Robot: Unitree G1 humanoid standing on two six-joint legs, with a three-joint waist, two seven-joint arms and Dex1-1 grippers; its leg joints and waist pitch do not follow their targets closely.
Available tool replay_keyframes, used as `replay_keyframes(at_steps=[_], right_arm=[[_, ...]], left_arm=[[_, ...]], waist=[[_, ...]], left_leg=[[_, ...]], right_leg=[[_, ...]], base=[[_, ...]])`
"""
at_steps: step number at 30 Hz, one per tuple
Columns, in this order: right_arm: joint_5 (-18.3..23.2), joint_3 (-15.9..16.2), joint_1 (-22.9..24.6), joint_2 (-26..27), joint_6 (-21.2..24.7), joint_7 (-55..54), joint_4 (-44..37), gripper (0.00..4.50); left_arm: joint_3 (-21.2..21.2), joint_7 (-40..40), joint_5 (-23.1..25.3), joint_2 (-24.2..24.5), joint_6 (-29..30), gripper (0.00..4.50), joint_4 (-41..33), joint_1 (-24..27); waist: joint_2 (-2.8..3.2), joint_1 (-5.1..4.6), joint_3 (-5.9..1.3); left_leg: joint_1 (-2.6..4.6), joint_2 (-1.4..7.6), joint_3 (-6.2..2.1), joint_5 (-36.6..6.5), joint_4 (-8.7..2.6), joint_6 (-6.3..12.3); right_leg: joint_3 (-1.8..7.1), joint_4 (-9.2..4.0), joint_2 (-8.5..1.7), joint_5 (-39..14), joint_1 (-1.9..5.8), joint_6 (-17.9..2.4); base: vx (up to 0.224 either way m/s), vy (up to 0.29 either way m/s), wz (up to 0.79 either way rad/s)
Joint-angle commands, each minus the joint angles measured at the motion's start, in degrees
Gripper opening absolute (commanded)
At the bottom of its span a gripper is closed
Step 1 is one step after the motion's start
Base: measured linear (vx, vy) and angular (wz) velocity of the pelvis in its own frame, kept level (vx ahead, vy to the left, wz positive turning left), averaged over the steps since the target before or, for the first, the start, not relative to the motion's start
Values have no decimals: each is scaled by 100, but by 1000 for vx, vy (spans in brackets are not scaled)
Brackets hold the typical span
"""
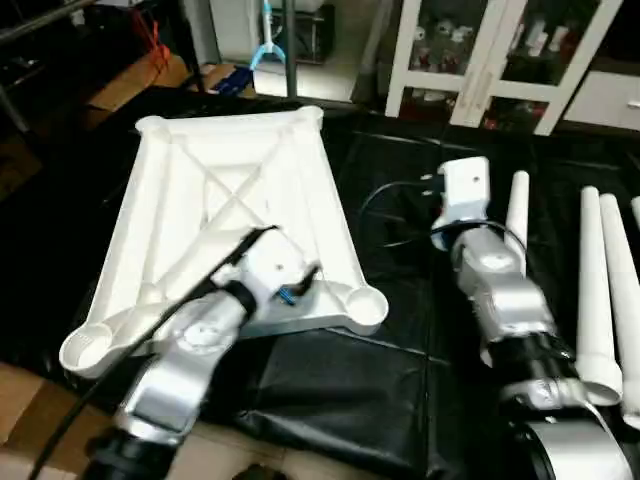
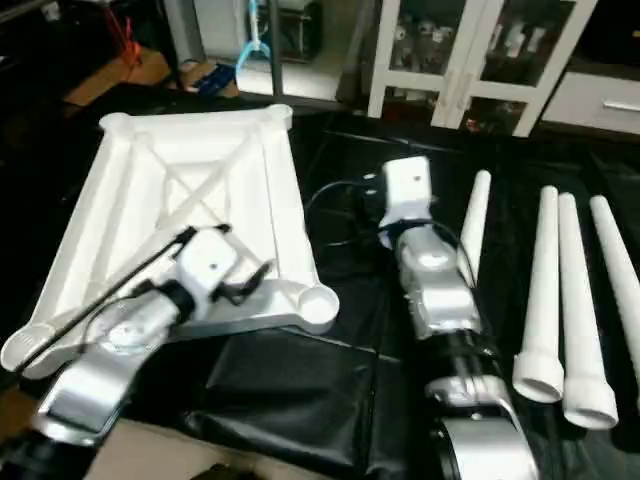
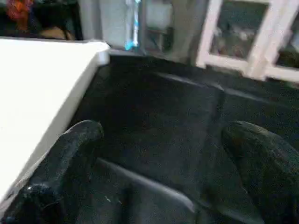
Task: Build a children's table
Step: Move to table
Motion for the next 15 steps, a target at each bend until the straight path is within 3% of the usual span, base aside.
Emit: replay_keyframes(at_steps=[1, 2, 6, 10, 11, 12, 15], right_arm=[[-53, -64, 38, -81, 1023, -99, -382, 450], [-61, -63, 11, -136, 1355, -84, -441, 450], [-44, -159, -138, -353, 2264, -168, -527, 450], [48, -569, -185, -469, 3071, -515, -893, 450], [111, -724, -206, -454, 3450, -593, -1090, 450], [112, -726, -206, -454, 3457, -595, -1094, 450], [211, -951, -219, -407, 4201, -631, -1648, 450]], left_arm=[[48, -81, -179, -33, -44, 442, -208, 9], [111, -132, -288, -55, -13, 442, -372, 35], [492, -307, -854, -177, 381, 442, -1063, 136], [578, -408, -929, -50, 708, 442, -1510, 319], [519, -464, -965, -6, 719, 442, -1651, 457], [518, -465, -965, -5, 719, 442, -1653, 460], [529, -522, -1243, -15, 970, 442, -1986, 739]], waist=[[66, -5, -361], [42, -19, -361], [72, -2, -360], [87, 2, -336], [93, 1, -329], [98, 2, -335], [117, -5, -311]], left_leg=[[187, 463, -254, -1008, -542, -72], [185, 467, -248, -946, -535, -69], [166, 459, -227, -521, -489, 14], [180, 467, -224, -430, -495, 69], [198, 469, -217, -515, -508, 37], [205, 470, -225, -508, -514, 0], [213, 466, -225, -565, -533, -155]], right_leg=[[189, -379, -357, 444, 195, -1346], [188, -387, -353, 498, 200, -1390], [183, -363, -374, 816, 221, -1553], [179, -376, -358, 706, 215, -1519], [178, -387, -346, 576, 196, -1463], [174, -385, -343, 552, 203, -1432], [176, -385, -329, 562, 190, -1370]], base=[[0, 0, 0], [0, 0, 0], [0, 0, 0], [0, 0, 0], [0, 0, 0], [0, 0, 0], [0, 0, 0]])
